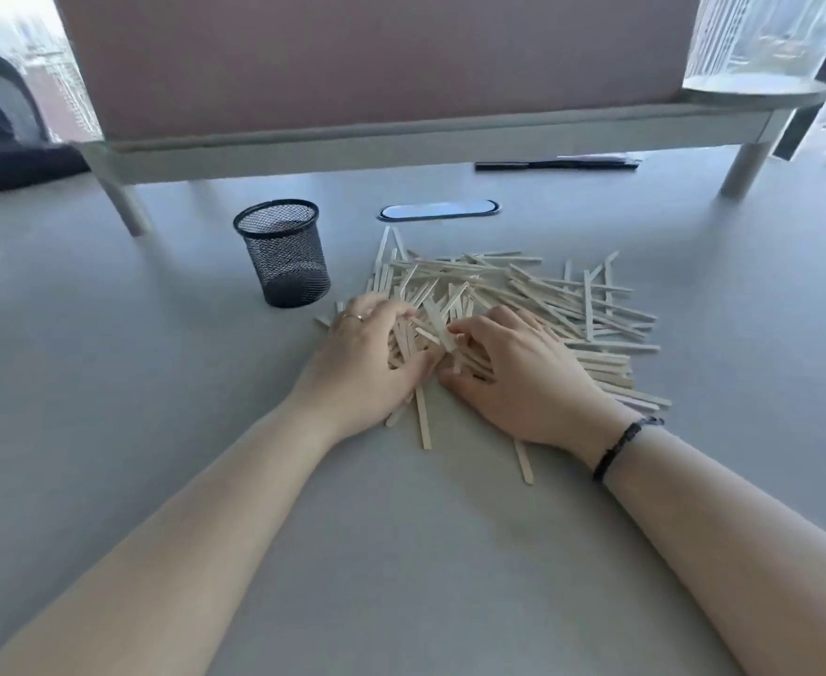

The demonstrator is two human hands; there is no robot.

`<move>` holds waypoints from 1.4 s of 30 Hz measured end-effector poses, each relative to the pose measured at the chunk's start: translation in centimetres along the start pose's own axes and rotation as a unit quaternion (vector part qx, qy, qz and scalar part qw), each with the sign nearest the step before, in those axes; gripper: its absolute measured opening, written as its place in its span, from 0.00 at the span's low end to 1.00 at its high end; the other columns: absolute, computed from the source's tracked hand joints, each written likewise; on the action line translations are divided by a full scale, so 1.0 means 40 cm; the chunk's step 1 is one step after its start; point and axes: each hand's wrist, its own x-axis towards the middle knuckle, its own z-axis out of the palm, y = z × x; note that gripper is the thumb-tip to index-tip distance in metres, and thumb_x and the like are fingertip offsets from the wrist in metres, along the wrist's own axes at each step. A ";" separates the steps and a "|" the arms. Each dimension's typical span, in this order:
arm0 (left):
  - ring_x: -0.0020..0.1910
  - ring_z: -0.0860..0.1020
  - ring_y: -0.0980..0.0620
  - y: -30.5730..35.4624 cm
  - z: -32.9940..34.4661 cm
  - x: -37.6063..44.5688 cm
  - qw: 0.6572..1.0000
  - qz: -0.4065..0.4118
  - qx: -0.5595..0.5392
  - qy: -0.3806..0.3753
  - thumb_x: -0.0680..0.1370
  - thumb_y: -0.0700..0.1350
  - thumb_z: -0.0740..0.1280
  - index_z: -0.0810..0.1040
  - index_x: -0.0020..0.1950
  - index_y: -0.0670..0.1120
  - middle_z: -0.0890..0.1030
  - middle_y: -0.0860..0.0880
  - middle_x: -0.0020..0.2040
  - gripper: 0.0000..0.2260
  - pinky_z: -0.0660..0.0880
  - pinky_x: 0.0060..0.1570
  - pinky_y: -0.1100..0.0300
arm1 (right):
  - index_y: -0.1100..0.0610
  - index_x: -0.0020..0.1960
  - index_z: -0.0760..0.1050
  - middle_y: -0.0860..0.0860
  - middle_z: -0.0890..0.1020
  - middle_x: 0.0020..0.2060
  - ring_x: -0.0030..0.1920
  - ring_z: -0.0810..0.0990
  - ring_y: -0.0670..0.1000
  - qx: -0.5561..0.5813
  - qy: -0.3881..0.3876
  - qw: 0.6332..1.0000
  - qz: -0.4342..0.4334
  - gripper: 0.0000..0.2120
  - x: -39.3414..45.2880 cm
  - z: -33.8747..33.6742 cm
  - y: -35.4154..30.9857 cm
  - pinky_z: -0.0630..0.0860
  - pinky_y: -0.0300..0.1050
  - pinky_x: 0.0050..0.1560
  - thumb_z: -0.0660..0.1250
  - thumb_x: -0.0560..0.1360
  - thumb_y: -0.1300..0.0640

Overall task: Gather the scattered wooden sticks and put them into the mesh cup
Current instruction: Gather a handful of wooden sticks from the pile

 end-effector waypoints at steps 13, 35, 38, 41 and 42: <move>0.70 0.69 0.46 0.001 -0.017 -0.022 0.992 -0.098 0.076 0.040 0.64 0.79 0.63 0.69 0.70 0.56 0.75 0.50 0.68 0.42 0.67 0.68 0.49 | 0.44 0.70 0.68 0.47 0.76 0.61 0.62 0.75 0.53 0.029 0.015 0.999 -0.018 0.26 -0.004 -0.001 0.011 0.71 0.49 0.62 0.66 0.74 0.38; 0.59 0.79 0.42 0.035 -0.035 -0.030 0.995 -0.029 0.088 0.025 0.78 0.42 0.63 0.78 0.62 0.45 0.78 0.46 0.64 0.13 0.77 0.54 0.49 | 0.43 0.66 0.73 0.46 0.78 0.59 0.61 0.75 0.52 0.066 0.027 0.997 -0.040 0.21 0.000 0.005 0.024 0.72 0.48 0.61 0.68 0.74 0.42; 0.58 0.80 0.38 0.029 -0.032 -0.023 0.991 -0.029 0.131 0.022 0.76 0.38 0.62 0.78 0.57 0.44 0.78 0.43 0.65 0.12 0.79 0.51 0.46 | 0.42 0.66 0.73 0.45 0.78 0.58 0.61 0.74 0.51 0.067 0.026 0.997 -0.042 0.21 0.002 0.009 0.025 0.72 0.48 0.61 0.68 0.74 0.42; 0.51 0.81 0.38 0.023 -0.029 -0.019 0.988 -0.025 0.148 0.019 0.75 0.38 0.62 0.79 0.55 0.44 0.81 0.44 0.54 0.11 0.80 0.48 0.46 | 0.42 0.65 0.73 0.44 0.78 0.56 0.59 0.75 0.50 0.066 0.027 0.996 -0.047 0.21 0.003 0.013 0.027 0.72 0.49 0.60 0.68 0.73 0.41; 0.51 0.81 0.39 0.023 -0.029 -0.018 0.988 -0.027 0.150 0.020 0.75 0.39 0.62 0.79 0.56 0.44 0.82 0.44 0.54 0.11 0.80 0.48 0.46 | 0.42 0.65 0.73 0.44 0.78 0.55 0.59 0.75 0.50 0.068 0.028 0.996 -0.048 0.21 0.004 0.014 0.027 0.73 0.50 0.60 0.68 0.73 0.41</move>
